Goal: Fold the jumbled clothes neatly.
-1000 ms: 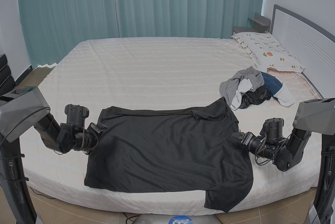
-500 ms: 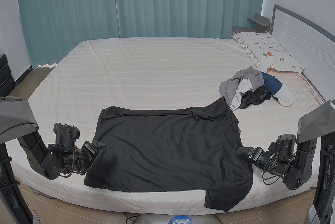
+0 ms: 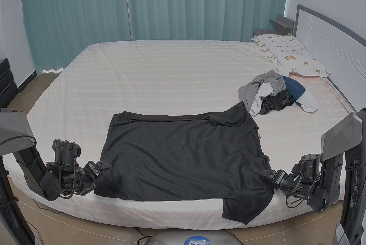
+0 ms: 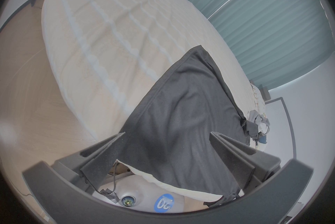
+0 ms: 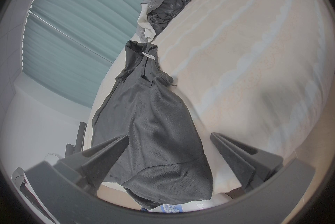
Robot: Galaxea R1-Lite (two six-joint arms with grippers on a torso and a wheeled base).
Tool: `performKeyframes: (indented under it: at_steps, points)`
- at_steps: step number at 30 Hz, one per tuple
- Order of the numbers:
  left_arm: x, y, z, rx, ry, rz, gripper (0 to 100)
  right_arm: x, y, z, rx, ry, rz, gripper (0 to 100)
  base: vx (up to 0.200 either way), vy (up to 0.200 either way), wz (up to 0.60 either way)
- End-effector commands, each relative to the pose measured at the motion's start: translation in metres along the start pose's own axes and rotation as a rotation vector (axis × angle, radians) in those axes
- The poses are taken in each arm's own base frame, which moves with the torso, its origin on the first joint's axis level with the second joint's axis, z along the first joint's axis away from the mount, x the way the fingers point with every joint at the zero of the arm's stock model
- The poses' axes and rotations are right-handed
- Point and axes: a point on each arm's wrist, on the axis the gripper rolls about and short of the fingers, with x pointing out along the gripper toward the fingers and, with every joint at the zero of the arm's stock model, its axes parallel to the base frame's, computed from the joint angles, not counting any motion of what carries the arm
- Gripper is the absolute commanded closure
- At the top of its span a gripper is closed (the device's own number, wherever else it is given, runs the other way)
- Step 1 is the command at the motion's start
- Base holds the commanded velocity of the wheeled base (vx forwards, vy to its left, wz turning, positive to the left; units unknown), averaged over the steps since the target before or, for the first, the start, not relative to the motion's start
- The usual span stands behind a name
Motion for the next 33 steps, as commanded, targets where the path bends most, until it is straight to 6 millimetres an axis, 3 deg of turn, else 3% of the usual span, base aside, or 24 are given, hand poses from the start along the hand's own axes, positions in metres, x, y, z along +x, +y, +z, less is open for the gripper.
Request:
performKeyframes:
  at_steps: [1,16,33]
  points:
    - [0.004,0.006,-0.004,0.016,0.020,0.027,0,0.001,0.000,0.000,-0.001,-0.002,0.003,0,0.000,0.000,0.00]
    - [0.019,0.018,-0.013,0.136,0.063,0.093,0,0.000,0.007,-0.014,-0.039,0.044,0.012,0,0.000,0.000,0.00]
    - [0.025,0.013,-0.007,0.125,0.044,0.072,0,-0.001,0.007,-0.014,-0.041,0.042,0.008,0,0.000,0.000,0.00]
